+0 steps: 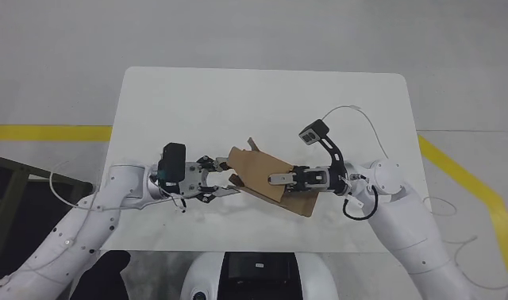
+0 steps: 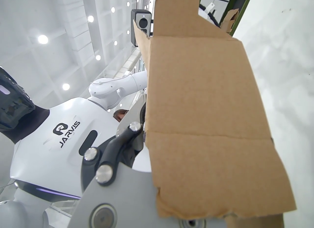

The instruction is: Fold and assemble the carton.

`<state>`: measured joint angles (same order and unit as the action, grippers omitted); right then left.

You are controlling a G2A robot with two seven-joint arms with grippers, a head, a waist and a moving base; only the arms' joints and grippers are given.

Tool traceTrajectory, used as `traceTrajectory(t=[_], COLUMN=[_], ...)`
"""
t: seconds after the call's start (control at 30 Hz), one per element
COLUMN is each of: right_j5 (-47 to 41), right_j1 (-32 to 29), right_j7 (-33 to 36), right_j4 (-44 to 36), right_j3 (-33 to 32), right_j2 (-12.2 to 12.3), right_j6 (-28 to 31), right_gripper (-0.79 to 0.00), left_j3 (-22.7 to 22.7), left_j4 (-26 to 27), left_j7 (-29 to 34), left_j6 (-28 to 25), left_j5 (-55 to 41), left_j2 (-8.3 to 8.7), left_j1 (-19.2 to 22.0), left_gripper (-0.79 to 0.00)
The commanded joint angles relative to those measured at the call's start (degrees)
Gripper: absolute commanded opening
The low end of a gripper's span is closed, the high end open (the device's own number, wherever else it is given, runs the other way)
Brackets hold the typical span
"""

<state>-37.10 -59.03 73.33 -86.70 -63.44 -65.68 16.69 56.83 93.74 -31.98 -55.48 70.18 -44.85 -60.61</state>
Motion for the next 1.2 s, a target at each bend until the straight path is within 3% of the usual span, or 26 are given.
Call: traceTrajectory(t=[0.0, 0.57, 1.17], right_j5=[-0.1, -0.8, -1.5], right_j1=[0.1, 0.4, 0.4], right_j7=[0.1, 0.2, 0.7], right_j4=[-0.1, 0.2, 0.1], right_j3=[0.1, 0.1, 0.4], right_j2=[0.0, -0.1, -0.2], right_j6=[-0.1, -0.1, 0.1], right_gripper=[-0.785, -0.785, -0.785], left_j3=[0.4, -0.8, -4.8], left_j4=[-0.1, 1.1, -0.4], left_j7=[0.1, -0.8, -2.7], left_j6=[-0.4, -2.5, -2.5], left_j5=[-1.0, -1.5, -3.6], left_j2=[-0.07, -0.81, -1.6], left_j1=[-0.2, -0.1, 2.0], left_gripper=[-0.403, -0.357, -0.391])
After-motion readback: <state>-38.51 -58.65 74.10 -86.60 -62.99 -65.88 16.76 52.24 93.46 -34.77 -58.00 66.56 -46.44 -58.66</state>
